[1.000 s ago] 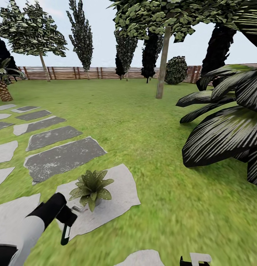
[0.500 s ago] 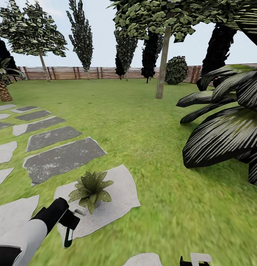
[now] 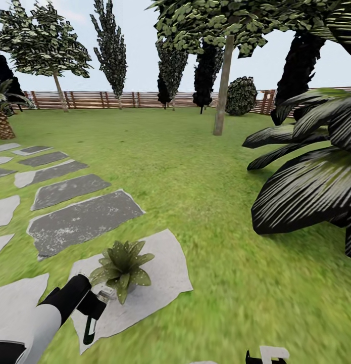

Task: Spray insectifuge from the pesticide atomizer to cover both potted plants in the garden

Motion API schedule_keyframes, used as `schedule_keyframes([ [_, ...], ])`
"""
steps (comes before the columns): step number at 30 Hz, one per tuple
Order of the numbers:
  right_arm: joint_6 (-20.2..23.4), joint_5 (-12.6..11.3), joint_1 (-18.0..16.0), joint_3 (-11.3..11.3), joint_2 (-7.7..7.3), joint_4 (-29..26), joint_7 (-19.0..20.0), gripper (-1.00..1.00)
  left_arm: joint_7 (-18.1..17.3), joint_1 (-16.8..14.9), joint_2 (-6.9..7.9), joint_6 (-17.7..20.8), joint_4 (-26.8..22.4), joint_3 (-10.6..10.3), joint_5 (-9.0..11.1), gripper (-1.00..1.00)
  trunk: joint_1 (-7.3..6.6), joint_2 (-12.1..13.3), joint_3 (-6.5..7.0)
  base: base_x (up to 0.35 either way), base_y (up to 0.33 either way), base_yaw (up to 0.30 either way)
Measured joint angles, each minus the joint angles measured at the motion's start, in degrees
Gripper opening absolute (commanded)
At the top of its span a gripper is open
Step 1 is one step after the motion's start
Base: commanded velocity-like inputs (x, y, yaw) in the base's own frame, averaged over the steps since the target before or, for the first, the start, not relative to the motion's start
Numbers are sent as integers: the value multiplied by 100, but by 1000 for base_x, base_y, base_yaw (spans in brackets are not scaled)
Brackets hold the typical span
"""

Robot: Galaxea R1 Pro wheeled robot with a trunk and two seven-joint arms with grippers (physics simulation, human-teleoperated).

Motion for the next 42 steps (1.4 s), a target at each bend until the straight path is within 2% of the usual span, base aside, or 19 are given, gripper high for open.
schedule_keyframes([
  [5,0,2,0,0,7,0,-3,100,0,13,2,-2,-9,3,4,-100,1,0,0,-327,0,60],
  [13,0,-5,0,0,9,0,-4,100,-2,24,37,-72,-7,9,4,-100,1,0,0,-335,0,260],
  [16,0,2,0,0,9,0,3,100,-16,161,51,-694,12,5,9,-100,1,0,2,-335,0,230],
  [17,0,3,-1,0,9,1,8,100,-23,285,59,-1077,22,18,-2,-100,1,0,3,-335,26,102],
  [18,0,3,0,1,14,1,13,100,-38,407,90,-1434,28,51,-18,-100,1,0,4,-335,43,65],
  [22,3,10,0,82,49,0,24,100,-80,662,302,-2387,35,94,-31,-100,1,0,7,-335,65,19],
  [24,8,68,0,467,62,-7,35,100,-127,751,472,-3114,76,100,-30,-100,1,0,7,-275,60,3],
  [25,9,150,0,818,72,-41,123,100,-206,774,535,-3482,169,104,-37,-100,0,0,7,-110,24,1],
  [26,9,190,-2,1028,75,-158,323,100,-309,783,559,-3662,226,104,-34,-100,-1,0,7,-56,12,0],
  [28,25,221,-3,1209,76,-705,1171,100,-646,788,599,-3813,267,96,-46,-100,-2,0,8,-19,4,0],
  [29,36,270,-7,1270,69,-1208,2045,100,-1116,787,611,-3864,239,80,-62,-100,-3,0,8,-6,1,0],
  [32,38,293,-10,1285,53,-1742,2985,100,-1734,774,629,-4037,206,56,-70,-100,-3,0,8,-3,1,0],
  [34,40,388,-15,1295,33,-2154,3782,100,-2273,756,633,-4299,193,34,-76,-100,-3,0,8,0,0,0],
  [36,56,583,-26,1294,24,-2462,4403,100,-2595,748,632,-4414,186,6,-121,-100,-3,0,8,0,0,0],
  [38,69,771,-32,1293,24,-2689,4821,100,-2712,738,620,-4451,180,-8,-195,-100,-3,0,7,0,0,0],
  [39,75,899,-34,1293,35,-2816,5061,100,-2750,732,602,-4466,176,-15,-280,-100,-3,0,7,0,0,0],
  [42,95,1057,-36,1293,72,-2949,5462,100,-2784,726,550,-4493,105,-9,-578,-100,-3,0,7,0,0,0],
])
